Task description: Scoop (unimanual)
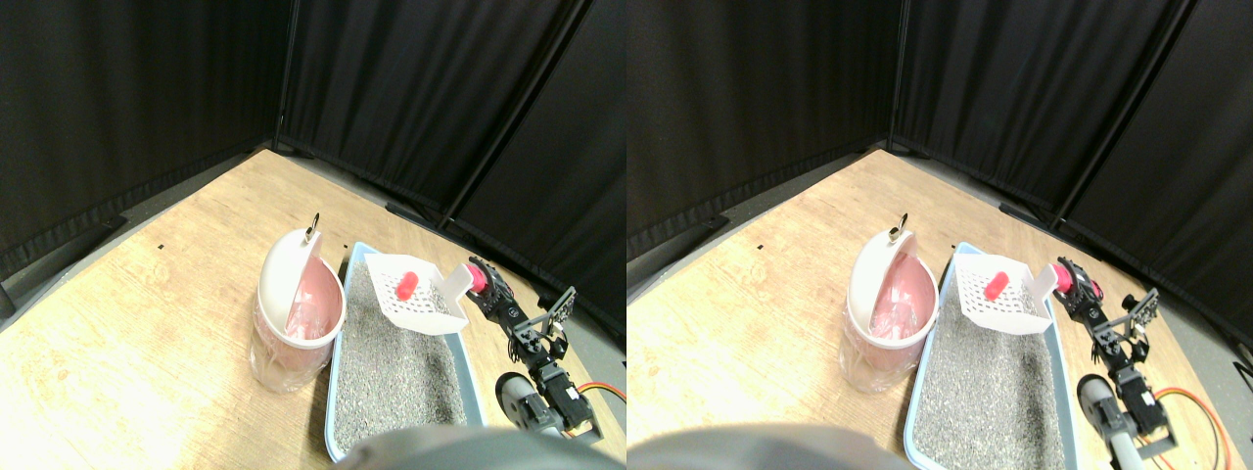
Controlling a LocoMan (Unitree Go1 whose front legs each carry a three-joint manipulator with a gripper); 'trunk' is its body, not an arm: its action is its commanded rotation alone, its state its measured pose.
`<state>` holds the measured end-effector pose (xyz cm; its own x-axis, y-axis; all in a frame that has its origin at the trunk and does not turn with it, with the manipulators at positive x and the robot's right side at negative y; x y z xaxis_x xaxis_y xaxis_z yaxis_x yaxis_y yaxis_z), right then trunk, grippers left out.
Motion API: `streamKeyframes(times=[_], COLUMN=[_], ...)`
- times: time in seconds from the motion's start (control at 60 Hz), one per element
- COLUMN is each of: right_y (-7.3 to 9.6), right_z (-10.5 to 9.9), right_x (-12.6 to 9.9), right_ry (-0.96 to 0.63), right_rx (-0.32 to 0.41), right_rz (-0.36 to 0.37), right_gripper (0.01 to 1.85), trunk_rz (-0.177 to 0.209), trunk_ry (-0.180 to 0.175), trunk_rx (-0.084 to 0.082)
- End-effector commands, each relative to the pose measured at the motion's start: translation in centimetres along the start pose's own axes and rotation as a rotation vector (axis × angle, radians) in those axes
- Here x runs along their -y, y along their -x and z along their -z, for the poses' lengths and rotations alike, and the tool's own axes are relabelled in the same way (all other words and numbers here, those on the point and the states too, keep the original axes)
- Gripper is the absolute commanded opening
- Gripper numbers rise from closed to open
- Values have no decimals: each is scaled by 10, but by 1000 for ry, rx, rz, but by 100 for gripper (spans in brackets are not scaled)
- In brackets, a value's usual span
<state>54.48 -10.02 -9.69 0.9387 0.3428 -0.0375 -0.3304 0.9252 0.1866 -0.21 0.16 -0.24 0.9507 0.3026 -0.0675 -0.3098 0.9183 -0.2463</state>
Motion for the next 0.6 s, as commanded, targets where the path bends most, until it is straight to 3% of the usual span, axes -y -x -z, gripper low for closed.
streamKeyframes(times=[0.017, 0.267, 0.6], right_y=[-4, -13, -27], right_z=[-7, -7, -6], right_x=[-6, -15, -27], right_ry=[-15, 5, 84], right_rx=[49, 26, -2], right_rz=[-39, -72, -101], right_gripper=[5, 5, 5], trunk_rz=[-27, -48, -65], trunk_ry=[-1, 12, 22], trunk_rx=[3, 14, 11])
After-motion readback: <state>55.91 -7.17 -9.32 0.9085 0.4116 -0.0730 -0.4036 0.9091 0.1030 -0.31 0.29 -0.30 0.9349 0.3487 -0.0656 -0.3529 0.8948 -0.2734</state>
